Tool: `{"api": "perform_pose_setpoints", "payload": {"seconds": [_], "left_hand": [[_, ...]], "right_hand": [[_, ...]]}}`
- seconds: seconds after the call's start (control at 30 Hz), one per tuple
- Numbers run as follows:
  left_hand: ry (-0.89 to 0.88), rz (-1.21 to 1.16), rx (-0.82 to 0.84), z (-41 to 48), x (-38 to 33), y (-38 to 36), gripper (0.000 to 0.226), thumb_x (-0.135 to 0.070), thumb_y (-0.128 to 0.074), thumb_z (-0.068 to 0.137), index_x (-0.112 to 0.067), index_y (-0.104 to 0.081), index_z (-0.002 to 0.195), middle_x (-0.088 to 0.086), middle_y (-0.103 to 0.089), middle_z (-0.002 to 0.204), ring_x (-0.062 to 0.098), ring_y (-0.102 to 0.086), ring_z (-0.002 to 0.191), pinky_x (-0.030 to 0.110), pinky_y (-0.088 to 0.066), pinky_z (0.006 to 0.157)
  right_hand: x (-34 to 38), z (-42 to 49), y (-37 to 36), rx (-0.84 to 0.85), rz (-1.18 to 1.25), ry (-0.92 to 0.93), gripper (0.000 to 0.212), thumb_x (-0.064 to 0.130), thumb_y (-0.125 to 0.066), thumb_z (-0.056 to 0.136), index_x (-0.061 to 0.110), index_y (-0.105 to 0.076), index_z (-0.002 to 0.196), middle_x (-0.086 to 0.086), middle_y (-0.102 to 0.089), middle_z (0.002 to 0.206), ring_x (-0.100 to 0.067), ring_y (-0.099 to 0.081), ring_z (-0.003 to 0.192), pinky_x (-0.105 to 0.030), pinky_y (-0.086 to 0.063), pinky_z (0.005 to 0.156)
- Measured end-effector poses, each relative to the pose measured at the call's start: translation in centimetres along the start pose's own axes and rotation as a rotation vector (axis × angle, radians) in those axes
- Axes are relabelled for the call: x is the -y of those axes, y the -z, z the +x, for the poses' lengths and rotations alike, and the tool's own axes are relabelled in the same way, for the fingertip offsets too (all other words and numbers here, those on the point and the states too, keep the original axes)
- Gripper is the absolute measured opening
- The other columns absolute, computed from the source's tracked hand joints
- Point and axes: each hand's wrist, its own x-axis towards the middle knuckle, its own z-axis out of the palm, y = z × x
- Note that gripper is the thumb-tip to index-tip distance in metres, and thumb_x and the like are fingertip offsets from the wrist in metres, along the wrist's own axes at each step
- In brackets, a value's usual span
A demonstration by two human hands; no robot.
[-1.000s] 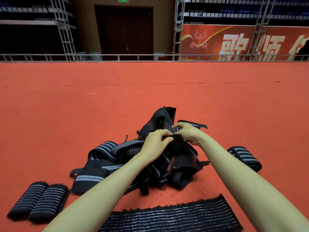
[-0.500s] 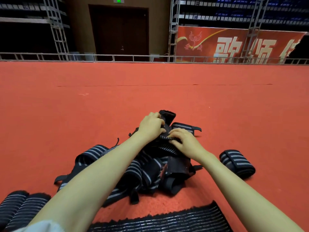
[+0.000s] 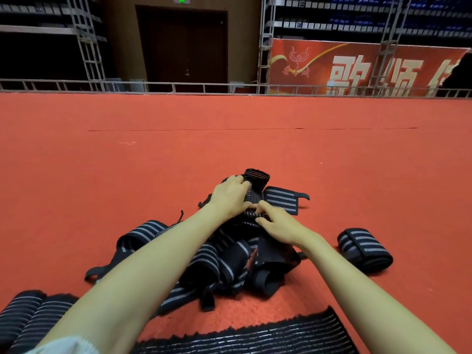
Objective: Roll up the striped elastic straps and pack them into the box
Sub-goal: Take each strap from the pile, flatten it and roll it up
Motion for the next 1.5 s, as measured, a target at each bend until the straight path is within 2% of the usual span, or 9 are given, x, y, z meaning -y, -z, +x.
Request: {"api": "perform_pose_setpoints", "payload": {"seconds": [0.27, 0.43, 0.5, 0.57, 0.93, 1.1, 1.17, 1.33, 1.5], "left_hand": [[-0.065, 0.174, -0.011, -0.4, 0.0, -0.4, 0.026, -0.019, -0.038, 0.098, -0.005, -0.056, 0.112, 0.010, -0.055, 0.117, 0.029, -0.051, 0.111, 0.039, -0.044, 0.079], [0.498, -0.910, -0.265, -0.5, 2.4, -0.9, 0.013, -0.013, -0.044, 0.092, -0.007, -0.053, 0.084, 0.016, -0.059, 0.094, 0.028, -0.059, 0.080, 0.037, -0.052, 0.071], [0.719, -1.433, -0.362, -0.9, 3.6, 0.1, 0.016, -0.009, -0.038, 0.092, -0.001, -0.052, 0.089, 0.017, -0.058, 0.091, 0.023, -0.061, 0.072, 0.031, -0.057, 0.058], [0.802, -1.556, -0.428, -1.7, 5.5, 0.9, 0.028, -0.011, -0.034, 0.093, 0.007, -0.052, 0.106, 0.018, -0.061, 0.099, 0.023, -0.065, 0.074, 0.028, -0.058, 0.057], [0.557, -1.938, -0.506, -8.4, 4.7, 6.8, 0.014, -0.004, -0.035, 0.098, 0.001, -0.048, 0.100, 0.020, -0.064, 0.090, 0.026, -0.071, 0.074, 0.035, -0.059, 0.068], [0.464, -2.076, -0.598, -10.8, 4.6, 11.6, 0.020, -0.002, -0.034, 0.097, -0.003, -0.048, 0.082, 0.015, -0.069, 0.075, 0.027, -0.070, 0.072, 0.039, -0.059, 0.071], [0.478, -2.085, -0.603, -12.0, 4.6, 13.0, 0.021, -0.001, -0.034, 0.097, -0.002, -0.049, 0.083, 0.016, -0.069, 0.075, 0.027, -0.071, 0.072, 0.039, -0.060, 0.071], [0.491, -2.103, -0.579, -15.0, 3.9, 14.6, 0.019, 0.002, -0.034, 0.095, 0.001, -0.050, 0.084, 0.018, -0.070, 0.074, 0.028, -0.071, 0.073, 0.038, -0.060, 0.070], [0.460, -2.025, -0.663, -17.3, 3.2, 16.2, 0.015, 0.006, -0.036, 0.093, -0.005, -0.042, 0.103, 0.017, -0.065, 0.080, 0.026, -0.070, 0.067, 0.035, -0.059, 0.068]], "right_hand": [[-0.1, -0.7, 0.0, -0.024, 0.090, 0.005, 0.017, 0.021, -0.054, 0.095, 0.032, -0.049, 0.082, 0.007, -0.054, 0.136, -0.012, -0.051, 0.123, -0.031, -0.039, 0.100], [-0.2, -0.6, -0.5, -0.024, 0.048, 0.035, 0.009, 0.015, -0.048, 0.097, 0.016, -0.044, 0.090, 0.004, -0.051, 0.141, -0.017, -0.050, 0.125, -0.027, -0.037, 0.095], [-0.3, -0.5, -0.7, -0.033, 0.040, 0.023, 0.009, 0.015, -0.046, 0.098, 0.015, -0.042, 0.090, 0.005, -0.050, 0.141, -0.019, -0.050, 0.125, -0.029, -0.038, 0.095], [-0.4, -0.5, -0.8, -0.033, 0.053, -0.004, 0.008, 0.016, -0.047, 0.098, 0.013, -0.043, 0.091, 0.005, -0.050, 0.141, -0.019, -0.050, 0.124, -0.030, -0.038, 0.095], [9.8, 1.3, -0.6, -0.099, 0.014, 0.156, 0.068, 0.043, -0.062, 0.088, 0.021, -0.032, 0.145, -0.002, -0.045, 0.143, -0.018, -0.041, 0.132, -0.038, -0.035, 0.109], [12.1, 1.8, -2.6, -0.169, 0.087, 0.034, 0.019, 0.032, -0.056, 0.091, 0.022, -0.064, 0.105, -0.002, -0.069, 0.102, -0.022, -0.063, 0.098, -0.040, -0.050, 0.089], [12.7, 1.4, -2.7, -0.227, 0.175, 0.018, 0.015, 0.027, -0.056, 0.092, 0.022, -0.065, 0.102, 0.000, -0.069, 0.103, -0.017, -0.063, 0.096, -0.037, -0.050, 0.088], [15.8, -1.5, -1.5, -0.032, 0.371, 0.150, 0.071, 0.034, -0.074, 0.081, 0.025, -0.037, 0.141, 0.010, -0.049, 0.128, -0.006, -0.047, 0.116, -0.022, -0.037, 0.091], [17.8, -3.0, -1.1, -0.298, 0.298, 0.173, 0.017, 0.023, -0.054, 0.096, 0.017, -0.065, 0.107, -0.002, -0.071, 0.096, -0.020, -0.064, 0.088, -0.030, -0.044, 0.077]]}}
